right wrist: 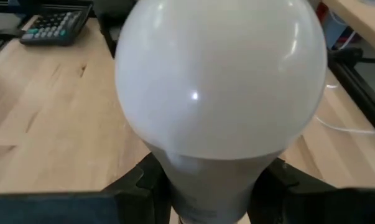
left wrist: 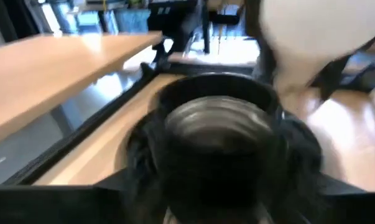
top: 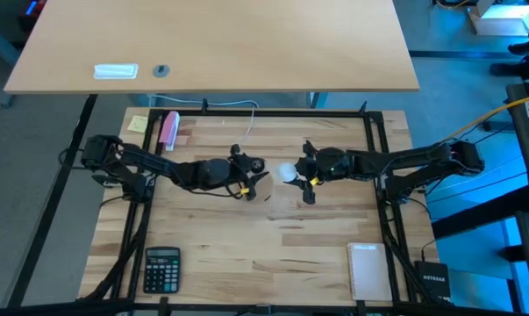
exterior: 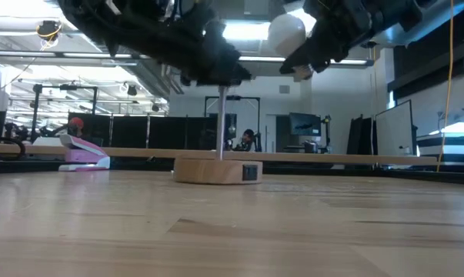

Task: Screw lightbulb
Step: Remove the white lightbulb from the brown lamp

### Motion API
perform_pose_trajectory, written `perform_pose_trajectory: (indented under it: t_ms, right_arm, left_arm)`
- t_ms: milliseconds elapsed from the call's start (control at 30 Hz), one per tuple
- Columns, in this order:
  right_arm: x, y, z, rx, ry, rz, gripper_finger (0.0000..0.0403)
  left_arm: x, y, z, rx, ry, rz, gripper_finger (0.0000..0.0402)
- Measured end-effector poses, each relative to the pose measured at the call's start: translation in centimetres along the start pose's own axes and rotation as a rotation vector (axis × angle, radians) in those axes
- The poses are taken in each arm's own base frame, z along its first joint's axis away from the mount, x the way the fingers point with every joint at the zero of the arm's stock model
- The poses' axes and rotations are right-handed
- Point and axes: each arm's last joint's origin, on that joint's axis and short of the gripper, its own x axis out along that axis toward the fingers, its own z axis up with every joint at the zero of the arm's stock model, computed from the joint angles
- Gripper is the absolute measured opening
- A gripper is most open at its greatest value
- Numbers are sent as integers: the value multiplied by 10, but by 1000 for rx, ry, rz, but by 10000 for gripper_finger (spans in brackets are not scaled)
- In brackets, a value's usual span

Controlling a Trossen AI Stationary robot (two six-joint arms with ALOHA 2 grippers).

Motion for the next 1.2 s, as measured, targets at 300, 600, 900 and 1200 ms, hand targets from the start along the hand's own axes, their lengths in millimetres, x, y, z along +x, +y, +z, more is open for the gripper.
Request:
perform_pose_trajectory:
  t_ms: [300, 600, 900, 1200]
  right_arm:
    - [0, 0, -6, 33, 48, -11, 144]
    - [29, 1, -33, 65, 225, -50, 144]
    - [60, -21, -71, 126, 428, -52, 144]
    - [75, -37, -93, 166, 516, -78, 144]
  left_arm:
    - [-8, 1, -1, -41, 94, -3, 276]
    - [-58, 6, 11, -96, 359, -9, 279]
    - [-67, 7, 10, -126, 409, 5, 280]
    - [-65, 7, 8, -123, 418, 12, 280]
